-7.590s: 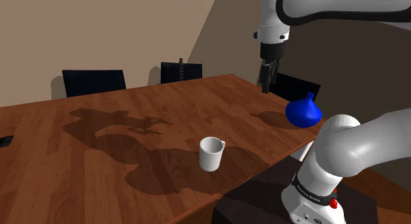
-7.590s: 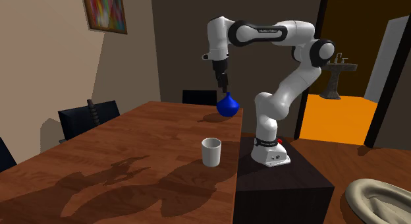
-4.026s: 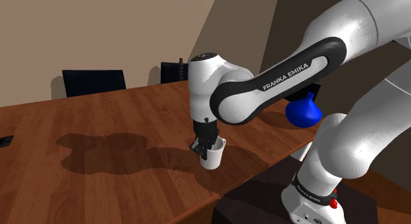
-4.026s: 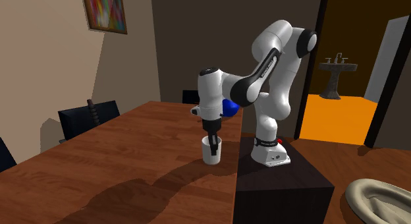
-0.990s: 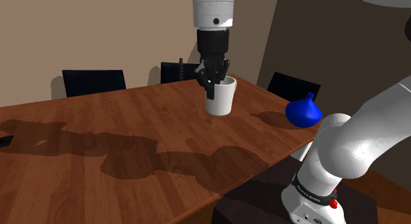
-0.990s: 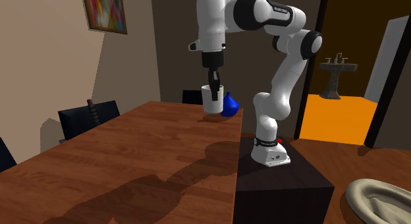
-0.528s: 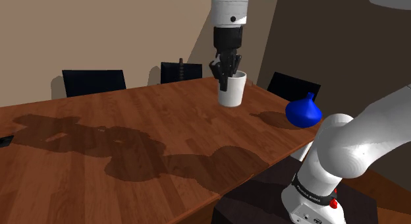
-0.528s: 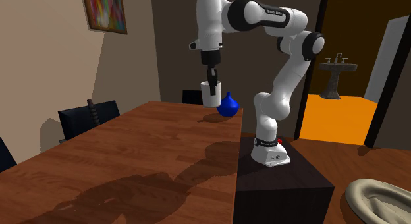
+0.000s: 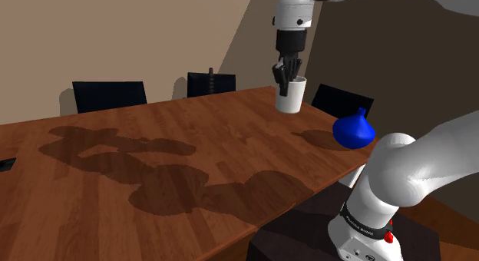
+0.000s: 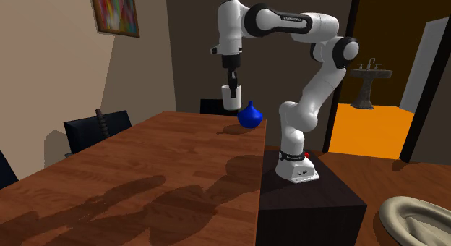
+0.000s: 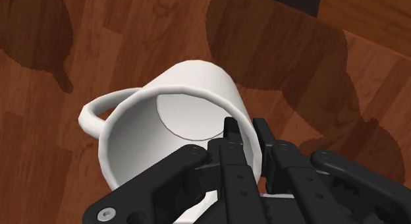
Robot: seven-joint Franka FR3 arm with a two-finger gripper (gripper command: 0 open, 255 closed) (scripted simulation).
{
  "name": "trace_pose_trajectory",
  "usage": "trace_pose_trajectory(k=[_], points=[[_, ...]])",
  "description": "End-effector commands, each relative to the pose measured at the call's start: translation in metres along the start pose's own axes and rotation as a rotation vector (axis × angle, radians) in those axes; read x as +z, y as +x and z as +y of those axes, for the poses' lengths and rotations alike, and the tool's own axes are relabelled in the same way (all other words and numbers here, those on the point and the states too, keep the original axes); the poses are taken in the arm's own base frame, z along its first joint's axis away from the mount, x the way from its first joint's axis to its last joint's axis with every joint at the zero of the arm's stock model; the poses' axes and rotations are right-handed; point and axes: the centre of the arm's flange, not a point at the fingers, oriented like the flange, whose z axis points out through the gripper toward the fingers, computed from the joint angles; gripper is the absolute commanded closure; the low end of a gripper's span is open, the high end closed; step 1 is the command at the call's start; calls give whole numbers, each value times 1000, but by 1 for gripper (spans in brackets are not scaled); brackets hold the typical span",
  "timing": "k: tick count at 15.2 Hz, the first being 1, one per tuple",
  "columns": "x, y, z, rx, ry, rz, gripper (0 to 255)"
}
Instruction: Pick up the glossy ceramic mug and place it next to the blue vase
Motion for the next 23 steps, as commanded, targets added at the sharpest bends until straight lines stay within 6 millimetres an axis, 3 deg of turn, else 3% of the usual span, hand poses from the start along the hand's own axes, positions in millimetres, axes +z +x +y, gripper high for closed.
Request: trace_pose_trajectory(k=[1, 23], points=[[2, -1, 27, -2, 0, 0, 255], [20, -21, 316, -2, 0, 0, 255]])
